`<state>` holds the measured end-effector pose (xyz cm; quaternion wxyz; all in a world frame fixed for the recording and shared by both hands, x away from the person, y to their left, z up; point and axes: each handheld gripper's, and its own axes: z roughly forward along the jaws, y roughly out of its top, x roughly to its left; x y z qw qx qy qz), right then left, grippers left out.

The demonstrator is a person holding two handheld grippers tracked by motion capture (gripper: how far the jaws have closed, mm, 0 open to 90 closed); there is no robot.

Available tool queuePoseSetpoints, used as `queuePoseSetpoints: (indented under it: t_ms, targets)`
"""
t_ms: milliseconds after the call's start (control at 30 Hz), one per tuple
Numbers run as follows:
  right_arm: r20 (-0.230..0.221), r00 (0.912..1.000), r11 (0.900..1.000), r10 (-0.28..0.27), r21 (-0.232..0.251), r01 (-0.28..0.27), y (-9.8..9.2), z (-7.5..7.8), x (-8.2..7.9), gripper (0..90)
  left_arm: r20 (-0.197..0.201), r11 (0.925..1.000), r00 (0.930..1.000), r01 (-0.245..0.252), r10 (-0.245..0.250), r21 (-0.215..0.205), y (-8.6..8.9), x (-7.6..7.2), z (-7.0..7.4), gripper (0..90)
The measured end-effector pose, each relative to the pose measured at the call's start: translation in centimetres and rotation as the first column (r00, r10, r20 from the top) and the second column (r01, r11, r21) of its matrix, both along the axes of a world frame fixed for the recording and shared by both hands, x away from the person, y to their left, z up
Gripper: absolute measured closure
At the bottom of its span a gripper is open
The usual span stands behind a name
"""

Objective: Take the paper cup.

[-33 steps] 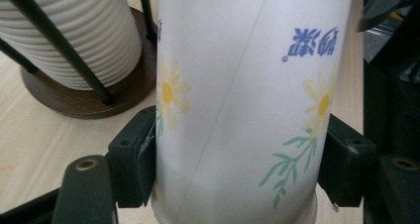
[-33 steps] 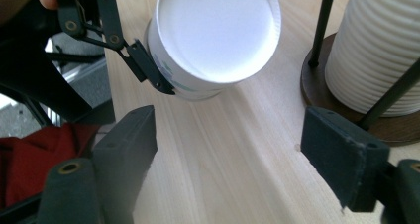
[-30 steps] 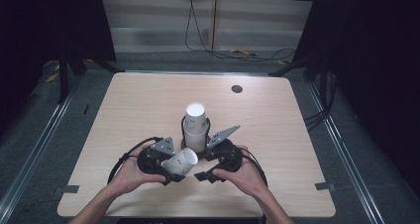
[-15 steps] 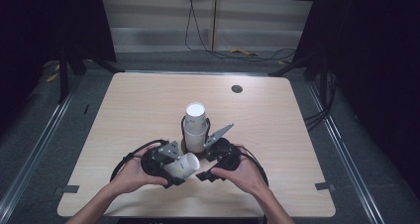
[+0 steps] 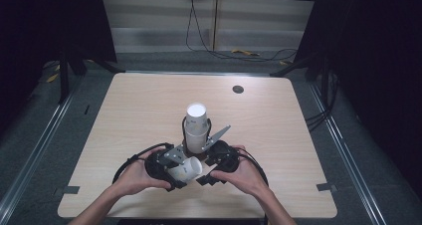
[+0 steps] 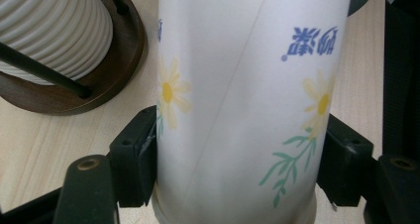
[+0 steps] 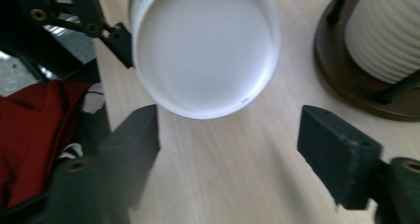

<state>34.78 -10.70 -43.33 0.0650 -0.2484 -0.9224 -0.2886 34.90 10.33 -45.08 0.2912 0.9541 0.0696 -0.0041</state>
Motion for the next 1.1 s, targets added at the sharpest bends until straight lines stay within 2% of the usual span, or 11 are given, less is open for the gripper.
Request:
queuePoseSetpoints:
  t_ms: [267, 367, 533, 633, 733, 1000, 1100]
  targets:
    - [-0.074, 0.9969, 1.0, 0.027, 0.0, -0.027, 0.4, -0.5, 0.2, 29.2, 0.013, 0.9993, 0.9998, 0.016, -0.016, 0.034, -0.5, -0.3, -0.3, 29.7]
    - [-0.091, 0.9951, 0.999, 0.038, 0.018, -0.037, 0.4, -0.3, 0.3, 30.4, 0.015, 0.9994, 0.9998, 0.015, -0.016, 0.03, -0.7, -0.3, -0.5, 29.7]
    - [-0.092, 0.9954, 0.999, 0.029, 0.02, -0.028, 0.6, -0.1, 0.5, 28.4, 0.017, 0.9992, 0.9995, 0.025, -0.026, 0.03, -0.9, -0.5, -0.6, 29.7]
    - [-0.089, 0.995, 0.999, 0.045, 0.013, -0.044, 0.9, -0.2, 0.6, 28.5, 0.023, 0.9989, 0.9992, 0.031, -0.031, 0.036, -1.0, -0.6, -0.6, 29.7]
    - [-0.099, 0.9935, 0.998, 0.056, 0.012, -0.055, 1.3, -0.1, 0.8, 29.7, 0.037, 0.9996, 0.9992, 0.013, -0.014, 0.025, -0.9, -0.6, -0.3, 29.6]
    - [-0.111, 0.9903, 0.996, 0.084, 0.019, -0.082, 1.9, -0.2, 0.9, 31.8, 0.066, 0.9979, 0.997, 0.039, -0.042, 0.052, -1.2, -1.1, -0.5, 29.7]
    - [-0.113, 0.9892, 0.996, 0.093, 0.019, -0.092, 2.1, -0.3, 0.9, 31.7, 0.06, 0.9986, 0.9974, 0.038, -0.04, 0.036, -1.3, -1.3, -0.5, 29.6]
